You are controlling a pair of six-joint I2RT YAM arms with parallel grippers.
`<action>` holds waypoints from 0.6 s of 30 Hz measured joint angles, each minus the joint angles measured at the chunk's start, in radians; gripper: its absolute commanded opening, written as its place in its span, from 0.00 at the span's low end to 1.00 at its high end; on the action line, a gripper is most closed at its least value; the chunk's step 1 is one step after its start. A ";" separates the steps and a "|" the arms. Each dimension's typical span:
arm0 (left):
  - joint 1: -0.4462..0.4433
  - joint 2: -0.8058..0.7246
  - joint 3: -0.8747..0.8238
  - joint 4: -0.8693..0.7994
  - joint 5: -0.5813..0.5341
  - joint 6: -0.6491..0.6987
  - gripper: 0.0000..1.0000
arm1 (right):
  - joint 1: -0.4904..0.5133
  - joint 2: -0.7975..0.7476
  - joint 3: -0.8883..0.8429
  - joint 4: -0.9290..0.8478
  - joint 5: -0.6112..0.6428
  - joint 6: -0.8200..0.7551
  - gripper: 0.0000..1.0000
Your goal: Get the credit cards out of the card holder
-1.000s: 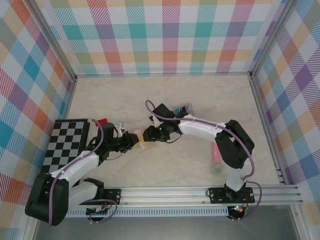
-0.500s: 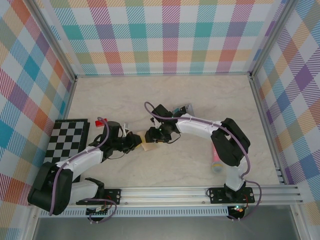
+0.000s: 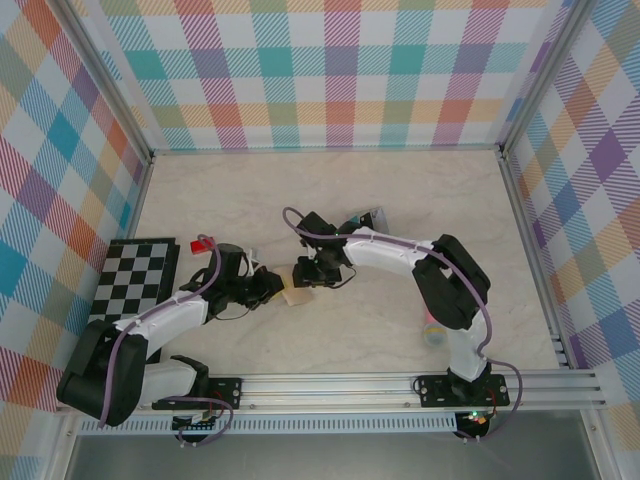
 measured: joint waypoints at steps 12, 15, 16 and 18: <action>-0.001 0.023 0.006 -0.023 -0.001 0.003 0.00 | -0.026 -0.001 -0.014 0.008 0.048 0.044 0.34; -0.001 0.026 0.006 -0.028 -0.001 0.003 0.00 | -0.026 -0.001 -0.014 0.035 -0.010 0.017 0.34; -0.001 0.027 0.006 -0.030 -0.001 0.003 0.00 | -0.026 -0.001 -0.014 0.042 -0.027 0.005 0.34; -0.001 0.031 0.006 -0.034 -0.001 0.003 0.00 | -0.026 0.000 -0.014 0.048 -0.055 -0.013 0.35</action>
